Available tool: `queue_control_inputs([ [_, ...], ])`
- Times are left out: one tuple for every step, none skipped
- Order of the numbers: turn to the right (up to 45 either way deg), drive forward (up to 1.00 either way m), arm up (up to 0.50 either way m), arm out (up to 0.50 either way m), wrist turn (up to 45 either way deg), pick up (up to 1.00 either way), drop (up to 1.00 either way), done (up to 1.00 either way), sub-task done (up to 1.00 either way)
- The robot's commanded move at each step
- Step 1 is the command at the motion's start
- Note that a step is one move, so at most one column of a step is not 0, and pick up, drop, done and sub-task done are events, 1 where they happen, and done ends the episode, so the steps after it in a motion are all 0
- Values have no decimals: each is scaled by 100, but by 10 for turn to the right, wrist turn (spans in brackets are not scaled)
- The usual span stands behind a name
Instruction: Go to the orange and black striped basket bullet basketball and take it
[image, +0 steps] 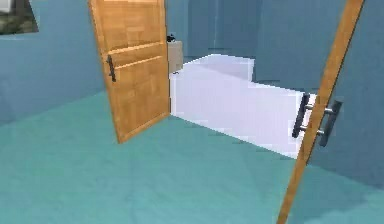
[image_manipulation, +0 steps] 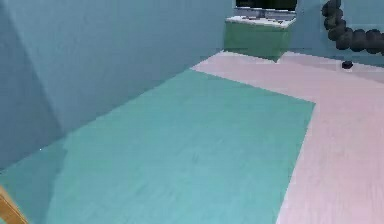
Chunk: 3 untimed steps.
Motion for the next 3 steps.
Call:
queue_control_inputs([
  [0, 100, 0, 0, 0, 0, 0, 0, 0],
  [0, 15, 0, 0, 0, 0, 0, 0, 0],
  [330, 0, 0, 0, 0, 0, 0, 0, 0],
])
